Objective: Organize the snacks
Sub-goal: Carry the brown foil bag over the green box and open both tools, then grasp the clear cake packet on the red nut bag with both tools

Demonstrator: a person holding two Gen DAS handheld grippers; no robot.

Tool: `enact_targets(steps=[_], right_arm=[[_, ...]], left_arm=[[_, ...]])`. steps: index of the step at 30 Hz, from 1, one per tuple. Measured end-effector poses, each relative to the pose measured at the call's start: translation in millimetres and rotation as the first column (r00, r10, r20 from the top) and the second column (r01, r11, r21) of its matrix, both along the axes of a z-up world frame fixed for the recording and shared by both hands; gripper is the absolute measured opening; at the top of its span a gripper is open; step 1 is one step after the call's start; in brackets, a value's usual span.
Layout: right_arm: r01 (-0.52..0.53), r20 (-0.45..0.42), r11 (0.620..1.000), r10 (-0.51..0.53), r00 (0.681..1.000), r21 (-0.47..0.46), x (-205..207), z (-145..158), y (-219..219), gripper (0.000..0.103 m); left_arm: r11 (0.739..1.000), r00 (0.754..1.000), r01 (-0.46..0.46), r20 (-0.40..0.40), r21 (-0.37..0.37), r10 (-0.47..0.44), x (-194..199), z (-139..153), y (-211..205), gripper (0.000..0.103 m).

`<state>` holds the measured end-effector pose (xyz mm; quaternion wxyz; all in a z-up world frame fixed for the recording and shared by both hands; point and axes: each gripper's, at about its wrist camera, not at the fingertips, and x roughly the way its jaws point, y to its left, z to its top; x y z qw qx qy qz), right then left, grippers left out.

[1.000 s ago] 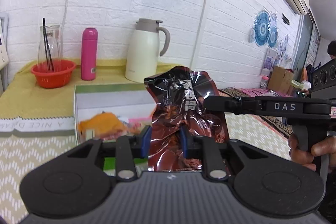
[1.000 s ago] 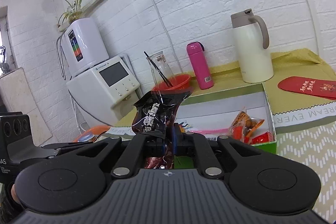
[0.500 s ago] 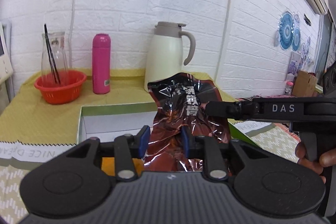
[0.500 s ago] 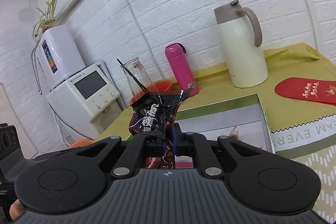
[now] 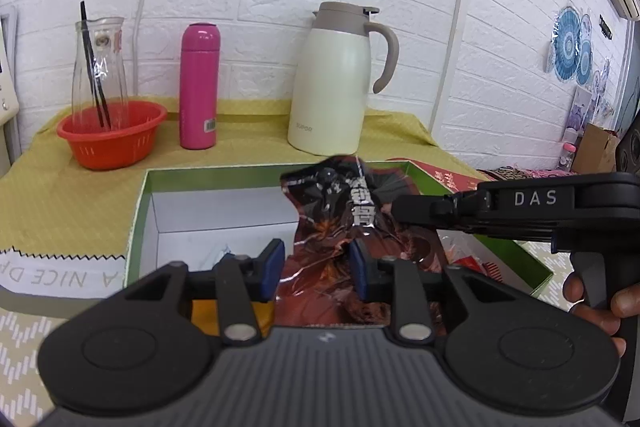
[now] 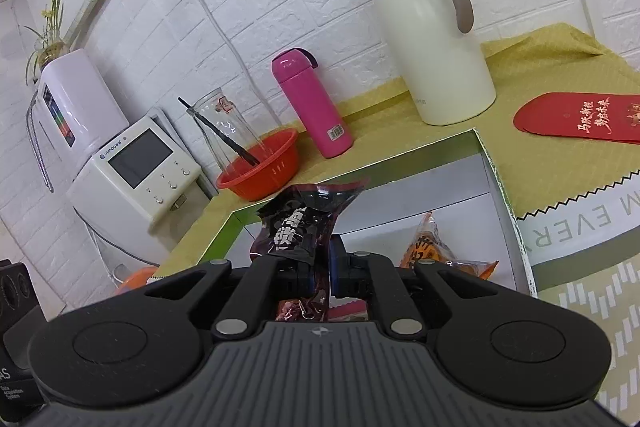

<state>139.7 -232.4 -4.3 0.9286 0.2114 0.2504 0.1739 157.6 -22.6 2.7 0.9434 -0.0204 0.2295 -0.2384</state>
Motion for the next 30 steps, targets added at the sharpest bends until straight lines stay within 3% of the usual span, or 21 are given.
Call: enact_targets(steps=[6,9,12,14,18,22,27,30], right_arm=[[-0.008,-0.024,1.0,0.008,1.0,0.003,11.1,-4.9,2.6,0.013],[-0.01,-0.019,1.0,0.01,1.0,0.002,12.8,-5.1,2.6,0.015],[0.031,-0.001,0.998,-0.031,1.0,-0.048,10.4,-2.7,4.6,0.046],[0.087,0.029,0.993,-0.084,0.996,-0.083,6.2,1.0,4.4,0.103],[0.148,0.093,0.979,-0.136,0.986,-0.139,-0.9,13.2,2.4,0.103],[0.157,0.145,0.981,-0.139,0.98,-0.116,-25.2,26.2,-5.8,0.103],[0.121,0.237,0.984,-0.087,0.968,-0.134,-85.2,35.1,-13.4,0.103],[0.062,0.243,0.981,-0.016,0.97,-0.182,-122.0,30.8,-14.9,0.103]], left_arm=[[1.0,1.0,0.002,0.01,0.022,-0.002,4.3,-2.0,-5.1,0.03],[1.0,1.0,-0.012,0.018,0.021,0.012,5.0,-2.2,-3.2,0.036],[0.999,0.999,-0.026,0.029,0.019,0.025,2.5,0.1,1.9,0.044],[0.999,0.998,-0.038,0.043,0.027,0.037,-0.9,2.6,5.3,0.047],[0.998,0.996,-0.052,0.073,0.032,0.05,-12.0,9.2,11.4,0.051],[0.998,0.993,-0.051,0.106,0.035,0.047,-31.4,17.5,17.7,0.056],[0.999,0.993,-0.006,0.119,0.041,0.001,-68.3,19.9,26.1,0.063],[0.998,0.994,0.064,0.087,0.018,-0.066,-90.9,15.3,31.3,0.065]])
